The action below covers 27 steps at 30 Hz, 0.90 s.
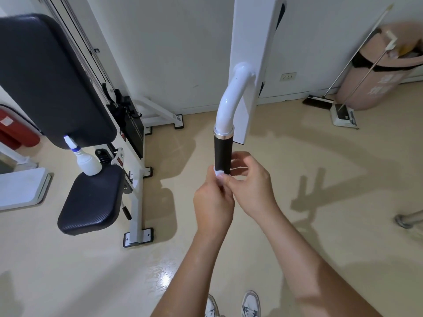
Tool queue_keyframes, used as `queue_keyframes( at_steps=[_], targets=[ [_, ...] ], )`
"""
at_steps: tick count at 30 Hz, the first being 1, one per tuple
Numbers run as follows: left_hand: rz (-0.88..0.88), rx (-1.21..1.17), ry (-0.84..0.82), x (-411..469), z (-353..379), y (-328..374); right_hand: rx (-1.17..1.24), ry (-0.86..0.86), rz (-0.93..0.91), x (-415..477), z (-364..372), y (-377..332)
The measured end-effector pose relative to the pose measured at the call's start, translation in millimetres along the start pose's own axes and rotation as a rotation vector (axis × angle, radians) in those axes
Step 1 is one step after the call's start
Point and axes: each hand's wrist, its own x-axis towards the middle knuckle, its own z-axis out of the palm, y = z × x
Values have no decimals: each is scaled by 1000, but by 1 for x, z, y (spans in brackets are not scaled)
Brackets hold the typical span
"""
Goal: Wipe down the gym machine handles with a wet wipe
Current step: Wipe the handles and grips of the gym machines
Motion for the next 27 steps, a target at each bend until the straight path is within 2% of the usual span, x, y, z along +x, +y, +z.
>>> queue_keyframes(
  at_steps=[3,8,10,12,14,17,20,25,27],
  targets=[
    [69,-41,-128,-11,-8,-6,112,2,63,4,-7,7],
    [145,40,-13,-9,-9,-11,37,11,52,7,-9,17],
    [123,35,-11,-2,-4,-10,77,1,64,5,-6,19],
    [63,-76,-46,4,0,-12,83,-15,62,2,-4,19],
    [-18,-223,-141,9,-1,-18,73,-28,70,0,-5,20],
    [-60,-262,-280,16,-4,-27,37,-12,100,4,-9,21],
    [-41,-219,-316,20,-4,-28,18,-24,96,7,-13,21],
    [7,131,-418,12,-1,-36,4,-28,109,4,-14,21],
    [-7,172,-472,1,1,-37,44,-30,134,0,-14,23]
  ],
)
